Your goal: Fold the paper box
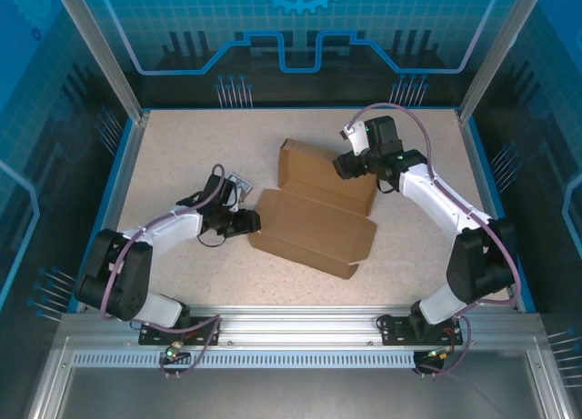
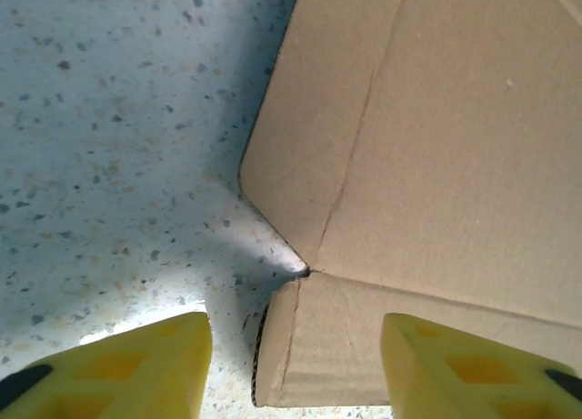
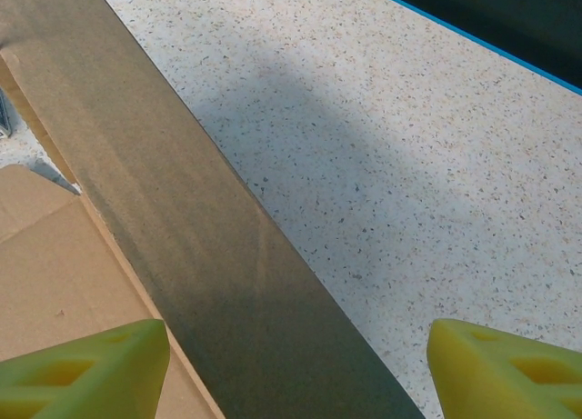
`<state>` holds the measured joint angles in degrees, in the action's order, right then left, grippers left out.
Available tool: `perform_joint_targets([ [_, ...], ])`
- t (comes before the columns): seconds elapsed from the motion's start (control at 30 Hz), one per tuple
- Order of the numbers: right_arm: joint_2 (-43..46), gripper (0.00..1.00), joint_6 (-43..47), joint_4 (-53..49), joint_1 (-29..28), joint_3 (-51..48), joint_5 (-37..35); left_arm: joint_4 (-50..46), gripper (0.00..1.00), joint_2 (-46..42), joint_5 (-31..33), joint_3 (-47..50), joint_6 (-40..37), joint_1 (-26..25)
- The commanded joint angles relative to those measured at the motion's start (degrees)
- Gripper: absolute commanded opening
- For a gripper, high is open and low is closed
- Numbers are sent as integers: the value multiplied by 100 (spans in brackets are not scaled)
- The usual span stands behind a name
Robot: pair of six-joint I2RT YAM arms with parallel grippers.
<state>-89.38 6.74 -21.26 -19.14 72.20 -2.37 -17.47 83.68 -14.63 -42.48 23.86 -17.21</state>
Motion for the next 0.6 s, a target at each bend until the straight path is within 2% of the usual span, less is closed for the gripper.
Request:
perform_joint_targets([
  [0.0, -9, 76, 72, 125, -99, -108, -40, 63, 46, 147, -325, 51, 32, -116],
  [0.2, -35, 76, 38, 155, -99, -77, -35, 195, 33, 271, -294, 56, -8, -164],
  [0.37, -19, 76, 46, 123, -99, -32, -79, 212, 16, 262, -440, -181, -53, -204],
  [0.57, 87, 76, 190, -2, -99, 5, -200, -215, 7, 257, -682, -727, -265, -204],
])
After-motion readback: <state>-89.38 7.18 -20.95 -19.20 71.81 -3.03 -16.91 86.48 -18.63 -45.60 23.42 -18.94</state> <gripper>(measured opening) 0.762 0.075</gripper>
